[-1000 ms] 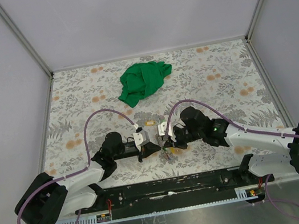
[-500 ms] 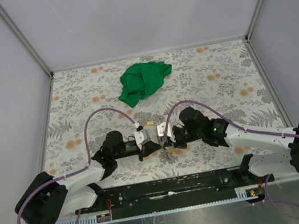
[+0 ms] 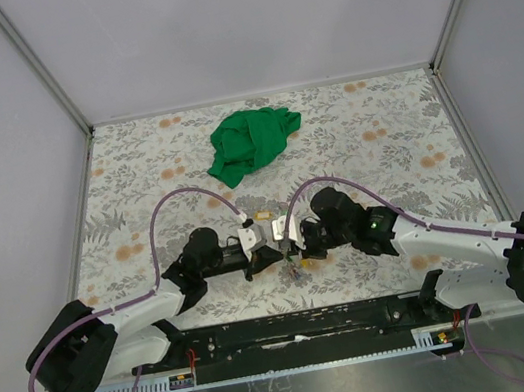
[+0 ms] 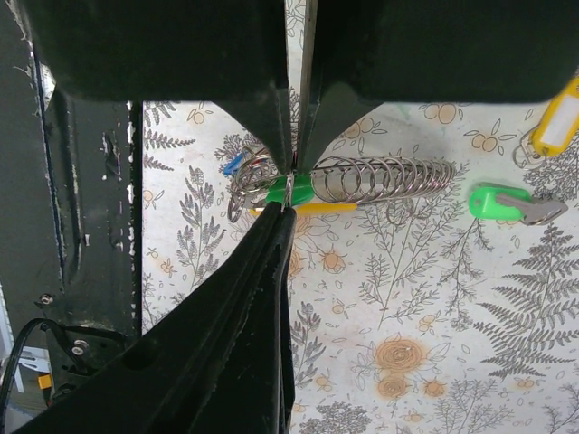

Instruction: Put the keys on the keyring

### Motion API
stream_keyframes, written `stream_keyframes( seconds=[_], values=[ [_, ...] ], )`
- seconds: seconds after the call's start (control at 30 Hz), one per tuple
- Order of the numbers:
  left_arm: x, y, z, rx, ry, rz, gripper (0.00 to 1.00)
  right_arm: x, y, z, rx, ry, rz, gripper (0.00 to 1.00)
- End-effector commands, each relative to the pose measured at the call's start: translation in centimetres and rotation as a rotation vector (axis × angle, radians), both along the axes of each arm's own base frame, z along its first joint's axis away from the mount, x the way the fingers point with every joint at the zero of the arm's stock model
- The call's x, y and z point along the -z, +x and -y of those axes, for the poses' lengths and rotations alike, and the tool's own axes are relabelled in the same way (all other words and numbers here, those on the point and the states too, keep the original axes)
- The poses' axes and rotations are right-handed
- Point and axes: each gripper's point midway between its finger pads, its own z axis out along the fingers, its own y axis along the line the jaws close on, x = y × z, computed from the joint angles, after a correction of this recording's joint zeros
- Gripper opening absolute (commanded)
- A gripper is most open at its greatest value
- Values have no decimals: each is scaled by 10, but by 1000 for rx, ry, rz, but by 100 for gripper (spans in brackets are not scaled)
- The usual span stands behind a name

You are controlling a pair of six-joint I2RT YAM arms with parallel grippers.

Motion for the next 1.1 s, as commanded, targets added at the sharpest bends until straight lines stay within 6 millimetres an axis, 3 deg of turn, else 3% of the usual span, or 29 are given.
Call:
stream_keyframes(
  seconds=[0.0, 0.43, 1.07],
  values=[
    [-19, 14, 8, -38, -31, 58, 0, -29, 1, -23, -51, 75, 57, 0],
    [-19, 26, 5, -122, -19, 21, 0, -23, 1, -18, -52, 48, 130, 0],
    [-26, 26, 2, -147, -56, 30, 0, -24, 2, -11, -11, 83, 150, 0]
  ],
)
